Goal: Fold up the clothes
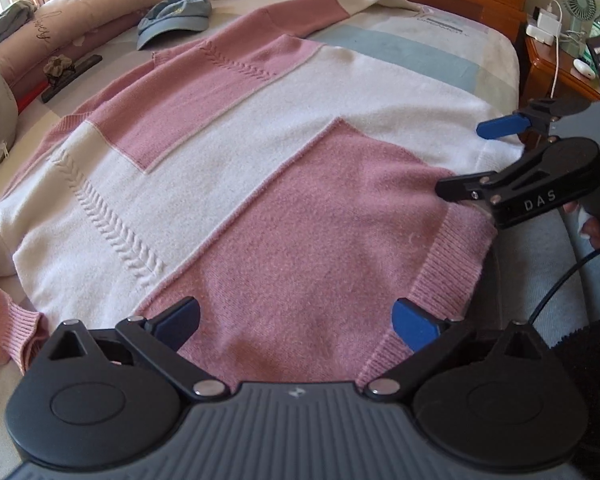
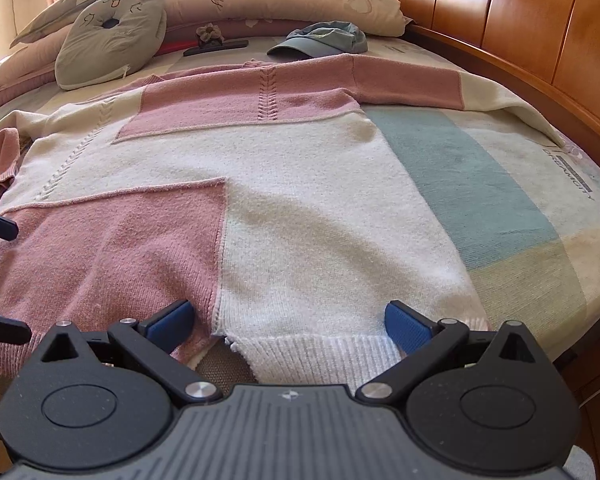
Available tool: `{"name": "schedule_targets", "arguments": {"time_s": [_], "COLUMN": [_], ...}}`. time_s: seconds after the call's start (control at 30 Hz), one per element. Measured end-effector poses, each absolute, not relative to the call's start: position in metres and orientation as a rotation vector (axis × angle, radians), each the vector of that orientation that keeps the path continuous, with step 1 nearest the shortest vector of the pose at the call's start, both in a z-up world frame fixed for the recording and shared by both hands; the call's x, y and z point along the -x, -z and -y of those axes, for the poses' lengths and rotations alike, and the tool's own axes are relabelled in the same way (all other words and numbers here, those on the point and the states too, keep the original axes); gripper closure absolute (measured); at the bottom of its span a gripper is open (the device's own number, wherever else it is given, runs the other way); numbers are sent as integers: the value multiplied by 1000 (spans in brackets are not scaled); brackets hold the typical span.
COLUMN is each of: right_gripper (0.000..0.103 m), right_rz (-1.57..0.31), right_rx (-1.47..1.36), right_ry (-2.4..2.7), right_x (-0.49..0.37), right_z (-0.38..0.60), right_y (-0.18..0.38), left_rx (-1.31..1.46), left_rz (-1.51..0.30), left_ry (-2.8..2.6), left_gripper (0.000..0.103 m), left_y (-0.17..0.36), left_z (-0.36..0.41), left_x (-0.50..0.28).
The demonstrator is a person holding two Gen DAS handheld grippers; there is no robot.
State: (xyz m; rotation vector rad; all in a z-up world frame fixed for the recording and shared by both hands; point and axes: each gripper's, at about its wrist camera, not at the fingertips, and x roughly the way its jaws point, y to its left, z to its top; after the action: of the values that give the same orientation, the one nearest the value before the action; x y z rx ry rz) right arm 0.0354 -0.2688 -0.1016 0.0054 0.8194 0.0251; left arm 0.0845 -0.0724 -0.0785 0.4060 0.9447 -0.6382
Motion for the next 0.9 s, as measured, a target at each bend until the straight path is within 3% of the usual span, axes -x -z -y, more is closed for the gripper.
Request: {"name": "schedule_targets", "arguments": {"time_s": [0.37, 0.57, 0.77, 0.9], "right_gripper": [0, 0, 0, 0], "right_rz": [-916, -859, -954, -879], "right_rx": [9, 7, 5, -1], "right_ry": [-53, -118, -104, -100], "right_x": [-31, -54, -93, -80], "right_z": [267, 250, 236, 237], "right_y": [90, 65, 94, 100], "left_rx": [-351, -369, -333, -299], "left_rz": [-941, -878, -946, -951], "left_ry": [560, 470, 435, 432], "left_gripper": [1, 1, 1, 1], "left_y": [85, 72, 89, 92], "left_z": [56, 52, 51, 46], "left_x": [-76, -84, -92, -88]}}
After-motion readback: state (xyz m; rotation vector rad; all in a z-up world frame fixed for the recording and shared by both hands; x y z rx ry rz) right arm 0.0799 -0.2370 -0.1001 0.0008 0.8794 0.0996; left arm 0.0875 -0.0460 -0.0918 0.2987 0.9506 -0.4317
